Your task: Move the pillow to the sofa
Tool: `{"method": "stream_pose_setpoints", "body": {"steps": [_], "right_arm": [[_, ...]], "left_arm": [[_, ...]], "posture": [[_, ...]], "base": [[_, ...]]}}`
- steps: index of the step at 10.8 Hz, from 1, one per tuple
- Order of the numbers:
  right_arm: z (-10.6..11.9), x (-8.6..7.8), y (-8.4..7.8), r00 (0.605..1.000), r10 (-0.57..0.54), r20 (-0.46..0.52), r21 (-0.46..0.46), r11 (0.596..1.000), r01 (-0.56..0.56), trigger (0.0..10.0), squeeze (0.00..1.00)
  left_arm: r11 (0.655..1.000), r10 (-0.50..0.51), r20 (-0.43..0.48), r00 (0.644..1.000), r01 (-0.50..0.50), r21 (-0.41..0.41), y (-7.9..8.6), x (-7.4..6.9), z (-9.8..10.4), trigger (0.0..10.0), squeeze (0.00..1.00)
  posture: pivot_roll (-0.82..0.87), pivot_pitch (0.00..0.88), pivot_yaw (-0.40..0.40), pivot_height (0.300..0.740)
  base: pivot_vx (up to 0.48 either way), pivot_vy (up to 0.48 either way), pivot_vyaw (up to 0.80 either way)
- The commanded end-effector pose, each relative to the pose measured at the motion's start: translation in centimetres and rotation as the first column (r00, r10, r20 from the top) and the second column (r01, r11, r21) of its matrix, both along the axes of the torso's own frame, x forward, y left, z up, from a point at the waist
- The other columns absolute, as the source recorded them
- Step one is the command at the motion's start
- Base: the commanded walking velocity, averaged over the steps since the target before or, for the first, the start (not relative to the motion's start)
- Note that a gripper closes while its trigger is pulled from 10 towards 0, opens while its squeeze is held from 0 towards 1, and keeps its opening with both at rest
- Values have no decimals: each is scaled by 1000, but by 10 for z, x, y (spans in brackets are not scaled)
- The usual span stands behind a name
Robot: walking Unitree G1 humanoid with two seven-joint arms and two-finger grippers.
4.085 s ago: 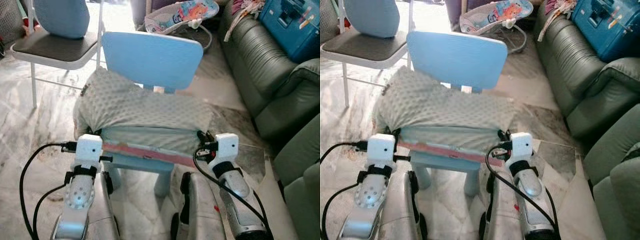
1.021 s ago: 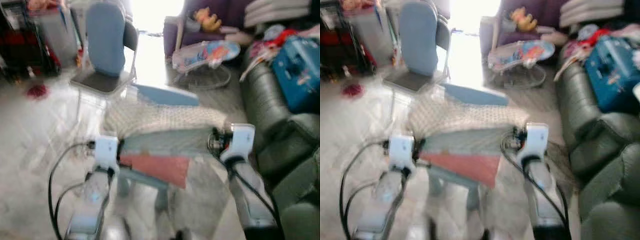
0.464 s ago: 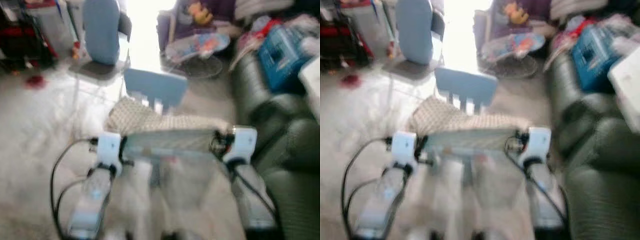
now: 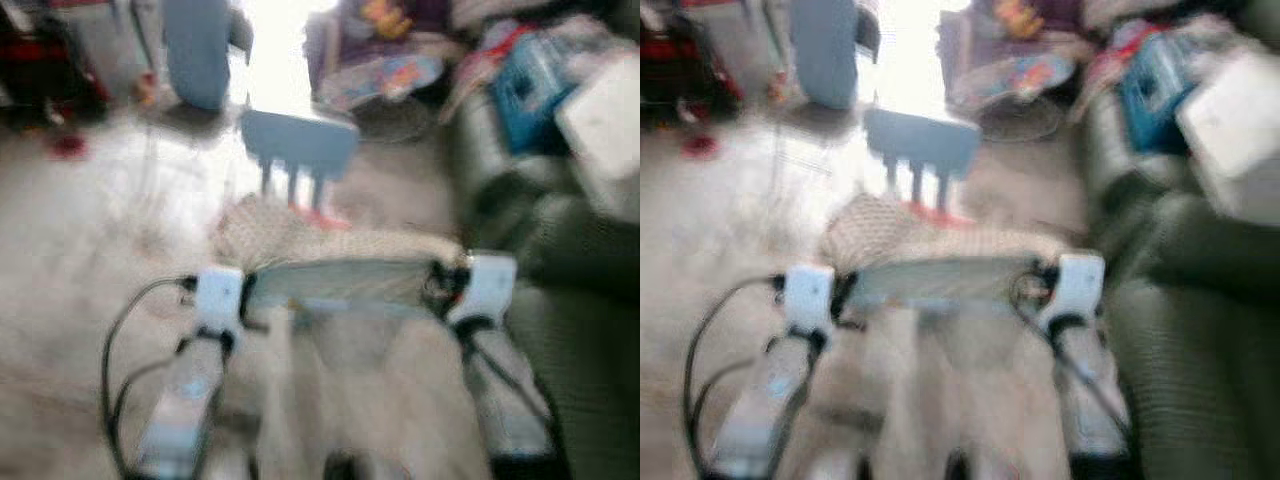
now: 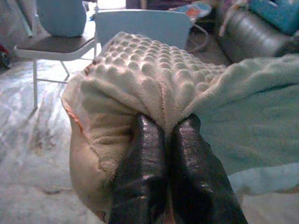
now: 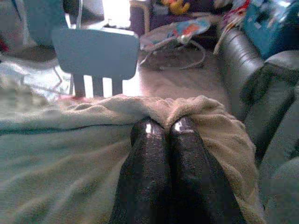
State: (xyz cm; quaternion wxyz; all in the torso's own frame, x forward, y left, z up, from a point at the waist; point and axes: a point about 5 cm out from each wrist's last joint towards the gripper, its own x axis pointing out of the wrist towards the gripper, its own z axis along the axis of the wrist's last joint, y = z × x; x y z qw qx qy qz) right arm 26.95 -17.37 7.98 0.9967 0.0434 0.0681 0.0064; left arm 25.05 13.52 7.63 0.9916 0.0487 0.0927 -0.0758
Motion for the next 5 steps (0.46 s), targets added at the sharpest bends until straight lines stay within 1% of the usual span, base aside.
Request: {"method": "stream_pose_setpoints", "body": {"steps": [1,5], "right_arm": [[5,1,-6,1000,-18,17,-8,1000,18,10000,0],[3,1,-7,1000,-22,4,-8,1000,22,10000,0]], "left_arm": [[1000,3,29,1000,-4,1,2,3,8,10000,0],[1000,0,28,1000,0,-11,2,3,7,10000,0]], "posture": [[13,18,-67,740],[11,22,-67,740]], "base": [[-334,0,0],[-313,0,0]]}}
